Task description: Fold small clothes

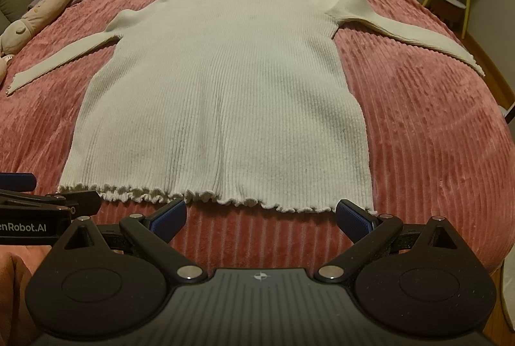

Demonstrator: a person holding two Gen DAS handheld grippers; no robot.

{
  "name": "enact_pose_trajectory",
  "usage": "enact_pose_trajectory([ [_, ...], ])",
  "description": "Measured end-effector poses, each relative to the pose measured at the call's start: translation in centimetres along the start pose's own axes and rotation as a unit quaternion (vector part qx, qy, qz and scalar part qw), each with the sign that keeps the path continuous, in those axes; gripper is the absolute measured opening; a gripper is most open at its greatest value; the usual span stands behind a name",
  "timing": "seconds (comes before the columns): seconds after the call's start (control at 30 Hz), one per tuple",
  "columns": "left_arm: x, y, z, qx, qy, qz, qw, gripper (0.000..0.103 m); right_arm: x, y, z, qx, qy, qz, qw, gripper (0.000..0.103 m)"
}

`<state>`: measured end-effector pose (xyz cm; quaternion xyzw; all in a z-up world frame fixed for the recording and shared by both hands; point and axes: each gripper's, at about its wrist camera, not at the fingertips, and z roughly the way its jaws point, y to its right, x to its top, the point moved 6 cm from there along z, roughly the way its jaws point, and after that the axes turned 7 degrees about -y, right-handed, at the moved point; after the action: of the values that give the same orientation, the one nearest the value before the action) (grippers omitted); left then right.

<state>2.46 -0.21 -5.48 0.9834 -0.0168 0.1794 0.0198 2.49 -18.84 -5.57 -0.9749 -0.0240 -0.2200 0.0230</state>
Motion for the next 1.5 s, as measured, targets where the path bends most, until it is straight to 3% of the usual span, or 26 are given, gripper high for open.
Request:
enact_pose_trajectory([
  [1.5, 0.25, -0.01, 0.58, -0.008, -0.014, -0.007, 0.9998, 0.103, 0.27, 0.16, 0.31, 0.009, 0.001, 0.008, 1.000, 0.099],
])
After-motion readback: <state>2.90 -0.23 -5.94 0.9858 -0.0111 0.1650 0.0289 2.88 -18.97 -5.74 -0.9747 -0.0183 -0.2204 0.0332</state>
